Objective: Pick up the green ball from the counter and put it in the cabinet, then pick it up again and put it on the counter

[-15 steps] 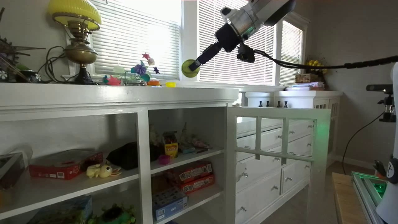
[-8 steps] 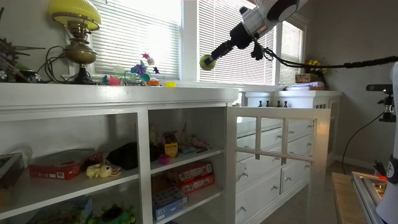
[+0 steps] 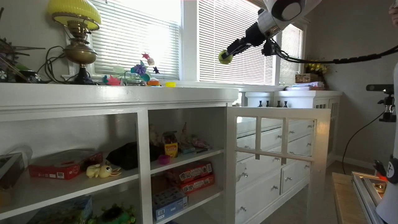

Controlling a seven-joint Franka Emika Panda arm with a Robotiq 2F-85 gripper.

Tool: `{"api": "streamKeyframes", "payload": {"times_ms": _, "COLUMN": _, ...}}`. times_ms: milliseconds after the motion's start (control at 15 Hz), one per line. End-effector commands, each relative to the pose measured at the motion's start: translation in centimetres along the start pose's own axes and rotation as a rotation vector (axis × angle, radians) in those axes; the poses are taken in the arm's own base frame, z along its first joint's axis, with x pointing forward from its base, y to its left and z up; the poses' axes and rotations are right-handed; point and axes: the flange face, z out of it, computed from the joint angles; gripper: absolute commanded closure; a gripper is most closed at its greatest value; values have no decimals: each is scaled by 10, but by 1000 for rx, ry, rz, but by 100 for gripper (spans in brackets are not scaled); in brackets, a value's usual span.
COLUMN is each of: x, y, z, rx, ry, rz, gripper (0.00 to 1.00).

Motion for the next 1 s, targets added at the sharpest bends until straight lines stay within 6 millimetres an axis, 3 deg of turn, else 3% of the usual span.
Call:
{"api": "streamKeyframes", "payload": {"times_ms": 0, "x": 5, "y": 39, "z": -12, "rx": -54, "ry": 55, "rz": 75, "gripper": 60}}
{"api": "streamKeyframes", "payload": {"times_ms": 333, "x": 1, "y": 82, "z": -21, "rx": -101, "ry": 151, "rz": 115, "gripper": 60}}
{"api": "streamKeyframes", "payload": {"times_ms": 533, "x": -17, "y": 77, "z": -13, "rx": -101, "ry": 215, "rz": 91, "gripper": 60}}
{"api": "streamKeyframes", "payload": {"times_ms": 600, "x": -15, "y": 81, "z": -14, "rx": -88, "ry": 170, "rz": 114, "gripper": 35}}
{"api": "streamKeyframes", "payload": {"times_ms": 933, "x": -20, "y": 76, "z": -11, "rx": -92, "ry": 190, "rz": 95, "gripper": 35}}
